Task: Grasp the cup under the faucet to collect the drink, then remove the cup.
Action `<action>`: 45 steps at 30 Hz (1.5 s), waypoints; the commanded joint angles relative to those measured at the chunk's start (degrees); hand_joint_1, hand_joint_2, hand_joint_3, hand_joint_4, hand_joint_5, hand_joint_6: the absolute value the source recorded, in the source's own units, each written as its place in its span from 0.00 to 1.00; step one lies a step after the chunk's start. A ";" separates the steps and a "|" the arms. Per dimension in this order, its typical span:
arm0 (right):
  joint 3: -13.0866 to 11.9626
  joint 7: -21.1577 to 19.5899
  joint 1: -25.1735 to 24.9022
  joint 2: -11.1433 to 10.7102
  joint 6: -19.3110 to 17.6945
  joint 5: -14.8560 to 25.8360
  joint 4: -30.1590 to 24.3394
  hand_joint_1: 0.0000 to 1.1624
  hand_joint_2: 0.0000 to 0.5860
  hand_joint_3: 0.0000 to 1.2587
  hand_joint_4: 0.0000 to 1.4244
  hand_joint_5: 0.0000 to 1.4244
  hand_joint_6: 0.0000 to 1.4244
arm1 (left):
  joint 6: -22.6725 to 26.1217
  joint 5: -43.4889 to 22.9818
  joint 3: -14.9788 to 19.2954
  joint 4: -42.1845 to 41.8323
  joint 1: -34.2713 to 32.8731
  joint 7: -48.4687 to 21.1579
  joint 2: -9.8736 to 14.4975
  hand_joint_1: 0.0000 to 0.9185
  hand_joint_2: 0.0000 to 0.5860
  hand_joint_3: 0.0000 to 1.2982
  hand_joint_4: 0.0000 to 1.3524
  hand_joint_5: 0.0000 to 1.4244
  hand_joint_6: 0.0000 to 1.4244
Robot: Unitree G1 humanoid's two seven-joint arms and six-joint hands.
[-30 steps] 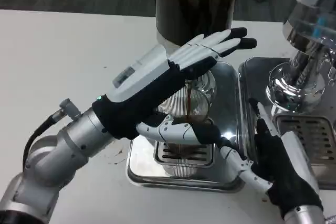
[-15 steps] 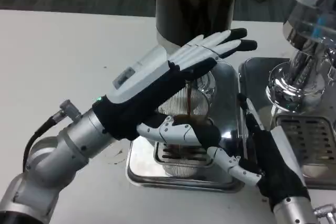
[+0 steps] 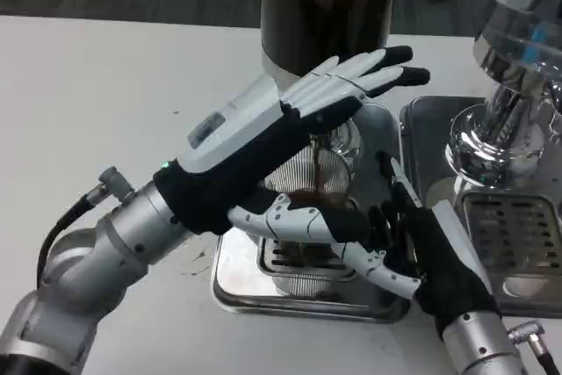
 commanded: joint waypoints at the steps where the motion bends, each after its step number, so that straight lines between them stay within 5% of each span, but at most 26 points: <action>1: 0.38 0.48 -1.06 0.63 -1.13 0.44 1.00 0.52 0.38 0.00 0.00 0.00 0.00 | 0.21 0.86 -0.17 -0.87 0.84 0.25 0.48 0.00 0.20 0.10 0.00 0.02 0.00; 7: 0.32 0.73 -1.41 0.93 -1.55 0.77 1.50 0.52 0.39 0.00 0.00 0.00 0.00 | 0.40 1.01 1.68 -1.16 1.08 2.20 0.75 0.00 0.21 0.10 0.00 0.02 0.00; 17: -0.05 0.66 -1.51 1.22 -2.14 0.91 1.83 0.51 0.39 0.00 0.00 0.00 0.00 | 0.82 -2.07 9.54 -1.29 0.72 6.87 2.19 0.00 0.21 0.10 0.00 0.03 0.00; 33: 0.00 0.61 -1.85 2.39 -3.74 1.93 3.28 0.49 0.40 0.00 0.00 0.00 0.01 | 6.32 -9.77 19.80 -5.14 9.80 7.63 6.42 0.00 0.23 0.06 0.00 0.03 0.00; 45: 0.56 0.30 -2.04 3.26 -5.11 1.80 4.14 0.49 0.40 0.00 0.00 0.00 0.01 | 6.99 -1.29 21.92 3.89 15.31 11.55 8.71 0.00 0.22 0.03 0.00 0.01 0.00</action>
